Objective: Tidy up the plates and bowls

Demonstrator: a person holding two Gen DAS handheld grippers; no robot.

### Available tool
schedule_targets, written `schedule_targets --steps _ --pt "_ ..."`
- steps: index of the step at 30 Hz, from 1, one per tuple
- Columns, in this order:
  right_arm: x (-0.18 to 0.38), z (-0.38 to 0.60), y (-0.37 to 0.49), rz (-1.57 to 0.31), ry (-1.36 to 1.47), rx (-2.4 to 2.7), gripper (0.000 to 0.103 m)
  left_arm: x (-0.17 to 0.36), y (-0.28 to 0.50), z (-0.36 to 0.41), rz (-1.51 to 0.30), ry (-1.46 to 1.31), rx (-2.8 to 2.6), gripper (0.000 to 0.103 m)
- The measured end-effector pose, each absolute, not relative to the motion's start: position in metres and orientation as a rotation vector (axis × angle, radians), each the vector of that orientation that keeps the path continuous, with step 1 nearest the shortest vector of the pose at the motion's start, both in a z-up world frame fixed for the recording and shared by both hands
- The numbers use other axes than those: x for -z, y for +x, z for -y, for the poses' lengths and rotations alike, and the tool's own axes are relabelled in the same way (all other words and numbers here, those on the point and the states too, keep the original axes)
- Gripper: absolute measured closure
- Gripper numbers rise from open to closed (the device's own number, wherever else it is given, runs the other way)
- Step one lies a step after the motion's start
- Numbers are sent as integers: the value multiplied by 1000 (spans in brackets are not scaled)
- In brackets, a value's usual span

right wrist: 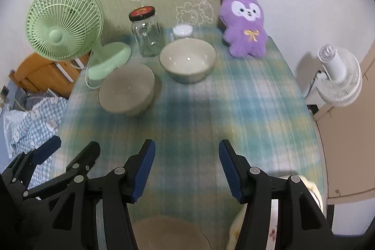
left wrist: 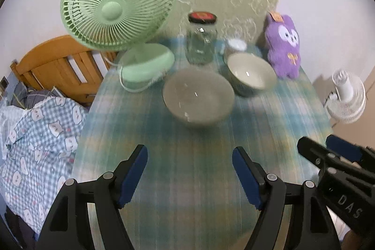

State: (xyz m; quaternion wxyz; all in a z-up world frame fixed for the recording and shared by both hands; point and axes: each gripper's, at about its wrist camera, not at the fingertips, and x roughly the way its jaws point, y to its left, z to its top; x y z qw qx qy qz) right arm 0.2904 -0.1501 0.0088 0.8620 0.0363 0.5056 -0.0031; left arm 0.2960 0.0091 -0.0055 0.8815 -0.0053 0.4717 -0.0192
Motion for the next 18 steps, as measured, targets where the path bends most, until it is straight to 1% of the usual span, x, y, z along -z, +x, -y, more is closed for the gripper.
schedule_targets --steps 2,7,9,13,18 --pt "-6 144 306 -1053 75 -2 43 5 311 -17 -971 -13 26 27" --pt "4 125 346 -1043 77 -20 43 14 346 -31 -968 -2 8 31" --pt "11 119 360 -1043 87 -21 43 20 358 -34 -974 2 9 35" --pt "29 110 387 -1062 105 -14 43 36 383 -40 -988 17 9 39" --pt "52 102 414 -1084 116 -7 43 59 405 -43 -1020 31 26 49"
